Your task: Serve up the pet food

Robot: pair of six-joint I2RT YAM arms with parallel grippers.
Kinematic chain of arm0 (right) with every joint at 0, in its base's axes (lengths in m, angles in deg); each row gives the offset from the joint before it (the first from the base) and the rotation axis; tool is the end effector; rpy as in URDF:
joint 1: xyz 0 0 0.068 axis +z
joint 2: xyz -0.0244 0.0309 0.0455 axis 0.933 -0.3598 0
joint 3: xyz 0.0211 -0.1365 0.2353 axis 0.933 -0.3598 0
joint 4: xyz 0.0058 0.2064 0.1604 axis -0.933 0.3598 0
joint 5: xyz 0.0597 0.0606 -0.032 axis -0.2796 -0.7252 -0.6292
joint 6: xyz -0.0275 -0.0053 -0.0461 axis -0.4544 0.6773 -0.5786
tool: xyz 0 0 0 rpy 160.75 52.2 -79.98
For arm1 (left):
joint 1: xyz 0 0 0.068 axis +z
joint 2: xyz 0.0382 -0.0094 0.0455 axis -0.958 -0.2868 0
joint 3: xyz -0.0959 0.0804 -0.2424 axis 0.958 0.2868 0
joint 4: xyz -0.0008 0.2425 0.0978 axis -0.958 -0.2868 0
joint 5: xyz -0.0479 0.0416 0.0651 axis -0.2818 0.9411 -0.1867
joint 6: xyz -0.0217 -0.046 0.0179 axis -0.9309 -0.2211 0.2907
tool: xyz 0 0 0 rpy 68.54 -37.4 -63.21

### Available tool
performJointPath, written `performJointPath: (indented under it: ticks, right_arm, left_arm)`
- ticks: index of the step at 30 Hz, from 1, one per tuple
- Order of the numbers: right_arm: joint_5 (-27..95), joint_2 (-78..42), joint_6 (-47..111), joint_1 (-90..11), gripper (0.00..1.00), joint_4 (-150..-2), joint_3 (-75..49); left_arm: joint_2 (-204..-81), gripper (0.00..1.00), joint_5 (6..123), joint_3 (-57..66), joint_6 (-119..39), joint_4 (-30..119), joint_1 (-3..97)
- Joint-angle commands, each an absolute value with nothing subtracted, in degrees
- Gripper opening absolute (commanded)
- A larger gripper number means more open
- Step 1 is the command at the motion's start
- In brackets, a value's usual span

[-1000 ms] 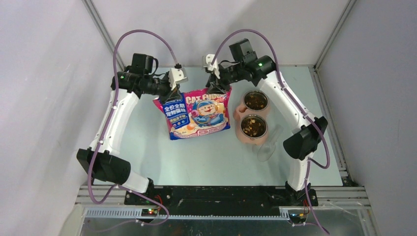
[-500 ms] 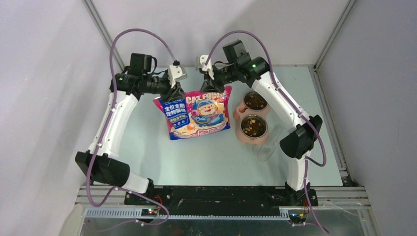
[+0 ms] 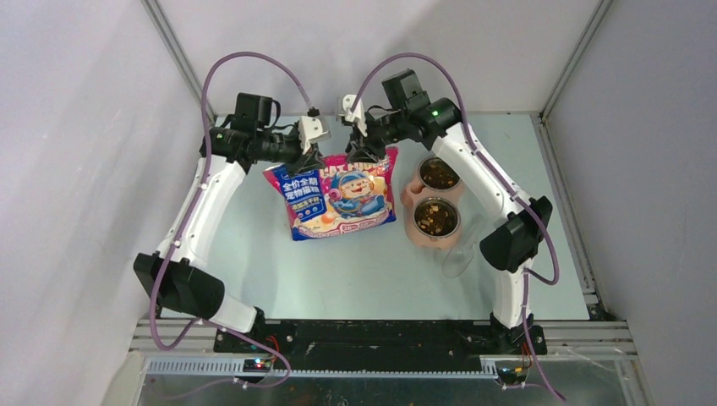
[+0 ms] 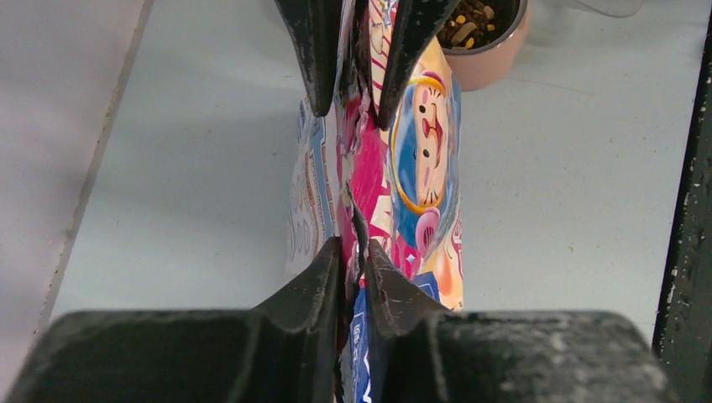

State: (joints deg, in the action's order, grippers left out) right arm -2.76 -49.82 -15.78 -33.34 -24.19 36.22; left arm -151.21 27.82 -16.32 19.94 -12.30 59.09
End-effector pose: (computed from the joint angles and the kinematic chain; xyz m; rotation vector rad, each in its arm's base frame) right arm 0.3312 0.2676 0.4025 -1.6293 1.4163 0.8240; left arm 0.2812 -0.0974 0.4002 1.4101 1.6473 -0.5983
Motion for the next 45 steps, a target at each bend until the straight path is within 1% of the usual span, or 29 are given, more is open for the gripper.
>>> performJointPath:
  ticks: [1, 2, 3, 4, 5, 7, 12, 13, 14, 15, 16, 17, 18, 20, 21, 24, 27, 28, 29, 30, 31, 32, 33, 35, 37, 39, 42, 44, 45]
  right_arm:
    - [-1.5, -50.9, -15.7, -33.1, 0.25, -24.3, 37.3]
    - [-1.3, -51.0, -15.7, -33.1, 0.23, -24.3, 37.3]
    - [-1.2, -51.0, -15.6, -33.1, 0.17, -24.3, 37.3]
    - [-1.1, -51.0, -15.7, -33.2, 0.13, -24.3, 37.3]
    - [-1.0, -51.0, -15.7, -33.3, 0.05, -24.2, 37.4]
    - [-1.1, -50.8, -15.5, -33.5, 0.00, -24.3, 37.4]
    - [-2.7, -49.5, -14.0, -35.1, 0.00, -25.3, 37.0]
    - [-3.0, -49.2, -14.0, -35.2, 0.01, -25.2, 36.9]
    - [-3.2, -49.1, -14.1, -35.4, 0.09, -25.0, 36.7]
    - [-3.5, -49.1, -14.1, -35.5, 0.12, -24.9, 36.6]
    - [-3.7, -49.1, -14.0, -35.4, 0.18, -24.8, 36.3]
    - [-4.0, -49.2, -13.7, -35.3, 0.21, -24.9, 36.1]
    - [-4.1, -49.3, -12.9, -35.1, 0.23, -25.4, 35.8]
    - [-4.9, -49.5, -12.1, -34.6, 0.26, -26.0, 35.5]
    - [-5.2, -49.7, -11.9, -34.2, 0.27, -26.3, 35.4]
    - [-5.5, -50.3, -11.4, -33.3, 0.32, -27.3, 35.5]
    - [-5.3, -51.0, -10.7, -32.2, 0.34, -28.3, 36.2]
    - [-5.0, -51.3, -10.5, -31.8, 0.33, -28.6, 36.4]
    - [-4.9, -51.5, -10.1, -31.5, 0.25, -29.1, 36.6]
    - [-4.4, -51.8, -9.9, -31.1, 0.20, -29.3, 36.8]
    - [-4.0, -51.9, -9.6, -31.0, 0.08, -29.8, 36.9]
    - [-2.8, -51.9, -9.3, -30.8, 0.03, -30.2, 36.9]
    - [-2.1, -51.8, -8.7, -30.7, 0.00, -31.1, 36.7]
    - [0.5, -51.5, -7.5, -30.7, 0.00, -33.1, 36.3]
    - [2.4, -50.9, -6.6, -30.8, 0.00, -34.7, 35.8]
    - [3.2, -50.4, -6.4, -31.0, 0.00, -35.6, 35.5]
    - [2.8, -49.5, -6.1, -31.2, 0.00, -37.1, 34.4]
    - [1.3, -47.8, -5.3, -31.3, 0.00, -40.6, 31.1]
    - [0.6, -46.1, -5.1, -31.4, 0.00, -42.3, 29.4]
  left_arm:
    - [-151.6, 0.14, 28.6, -18.7, 21.4, -13.0, 58.7]
    - [-151.6, 0.11, 28.8, -18.7, 21.6, -13.2, 58.7]
    - [-151.5, 0.07, 29.0, -18.8, 21.6, -13.3, 58.7]
    - [-151.5, 0.05, 29.1, -18.8, 21.7, -13.4, 58.7]
    - [-151.4, 0.01, 29.2, -18.8, 21.7, -13.4, 58.8]
    - [-151.3, 0.00, 29.4, -18.8, 21.5, -13.3, 58.9]
    - [-151.0, 0.00, 28.8, -18.4, 20.1, -12.2, 59.0]
    - [-150.7, 0.03, 28.6, -18.1, 19.7, -11.3, 59.0]
    - [-150.6, 0.07, 28.1, -17.2, 18.5, -10.6, 58.9]
    - [-150.3, 0.17, 27.9, -16.6, 17.8, -8.9, 58.9]
    - [-150.2, 0.19, 27.5, -15.5, 16.6, -8.1, 58.8]
    - [-150.0, 0.20, 27.4, -15.1, 16.3, -6.9, 58.7]
    - [-149.8, 0.18, 27.3, -14.5, 16.0, -6.5, 58.6]
    - [-149.9, 0.04, 27.1, -14.5, 15.5, -5.9, 58.6]
    - [-149.8, 0.02, 26.9, -14.6, 15.2, -6.0, 58.6]
    - [-149.3, 0.00, 26.2, -14.7, 14.5, -5.5, 58.7]
    - [-148.5, 0.00, 25.4, -14.0, 12.6, -4.3, 58.7]
    - [-148.0, 0.00, 25.3, -13.8, 12.2, -3.9, 58.7]
    - [-147.7, 0.00, 25.3, -13.2, 11.7, -3.6, 58.7]
    - [-147.2, 0.04, 25.5, -12.9, 11.4, -3.2, 58.7]
    - [-146.9, 0.06, 25.9, -12.4, 11.1, -3.1, 58.9]
    - [-146.4, 0.12, 26.1, -12.3, 11.1, -3.1, 59.0]
    - [-146.2, 0.15, 26.4, -12.0, 11.0, -3.2, 59.5]
    - [-145.3, 0.29, 26.8, -11.6, 11.0, -3.7, 60.8]
    - [-144.1, 0.39, 28.1, -11.1, 11.7, -4.5, 62.2]
    - [-143.7, 0.42, 29.6, -11.0, 14.6, -7.2, 63.8]
    - [-143.2, 0.43, 31.1, -11.1, 21.0, -13.6, 66.3]
    - [-142.8, 0.41, 31.7, -10.7, 23.1, -15.3, 67.7]
    - [-142.5, 0.36, 32.2, -10.0, 23.5, -15.2, 68.0]
